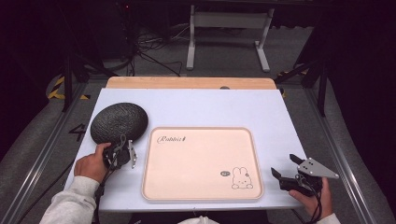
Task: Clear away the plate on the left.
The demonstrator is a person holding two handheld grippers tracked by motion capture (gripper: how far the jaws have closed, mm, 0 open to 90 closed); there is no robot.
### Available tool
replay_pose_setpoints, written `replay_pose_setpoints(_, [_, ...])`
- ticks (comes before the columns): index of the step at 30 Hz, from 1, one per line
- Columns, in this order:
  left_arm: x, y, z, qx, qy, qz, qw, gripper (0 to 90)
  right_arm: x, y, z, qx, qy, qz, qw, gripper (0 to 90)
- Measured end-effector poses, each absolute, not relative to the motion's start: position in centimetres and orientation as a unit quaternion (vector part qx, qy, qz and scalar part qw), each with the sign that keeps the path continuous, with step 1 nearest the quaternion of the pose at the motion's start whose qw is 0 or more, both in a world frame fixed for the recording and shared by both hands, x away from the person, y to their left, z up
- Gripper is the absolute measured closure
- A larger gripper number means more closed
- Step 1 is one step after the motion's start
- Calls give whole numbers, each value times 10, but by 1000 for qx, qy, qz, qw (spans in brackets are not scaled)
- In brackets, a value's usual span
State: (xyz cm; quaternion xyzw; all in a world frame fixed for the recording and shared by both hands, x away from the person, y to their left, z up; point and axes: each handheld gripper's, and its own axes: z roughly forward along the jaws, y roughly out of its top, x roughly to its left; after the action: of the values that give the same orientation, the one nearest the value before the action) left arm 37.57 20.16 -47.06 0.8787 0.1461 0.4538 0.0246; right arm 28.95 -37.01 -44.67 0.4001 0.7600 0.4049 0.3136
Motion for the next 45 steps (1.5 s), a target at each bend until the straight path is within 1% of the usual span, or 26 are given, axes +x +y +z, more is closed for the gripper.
replay_pose_setpoints(3, [373, 198, -466, 857, 134, 496, 15, 852, 290, -369, -447, 399, 761, 404, 314, 136])
replay_pose_setpoints(4, [373, 199, -465, 855, 135, 500, 23, 864, 290, -369, -447, 399, 761, 403, 314, 136])
replay_pose_setpoints(6, [374, 200, -464, 856, 136, 499, 31, 867, 290, -369, -447, 399, 762, 403, 313, 136])
replay_pose_setpoints(9, [374, 199, -464, 854, 129, 503, 28, 868, 290, -369, -447, 398, 762, 403, 313, 136])
replay_pose_setpoints(15, [371, 201, -460, 852, 145, 501, 49, 871, 290, -369, -447, 398, 762, 403, 313, 136])
replay_pose_setpoints(25, [362, 190, -446, 846, 136, 510, 75, 869, 290, -369, -446, 399, 761, 403, 314, 135])
replay_pose_setpoints(30, [357, 185, -439, 847, 134, 509, 76, 869, 289, -369, -446, 399, 761, 404, 314, 136])
replay_pose_setpoints(36, [346, 172, -429, 844, 121, 514, 96, 866, 289, -369, -446, 400, 760, 404, 314, 135])
replay_pose_setpoints(45, [327, 142, -412, 841, 77, 520, 129, 864, 289, -370, -446, 402, 759, 406, 314, 134])
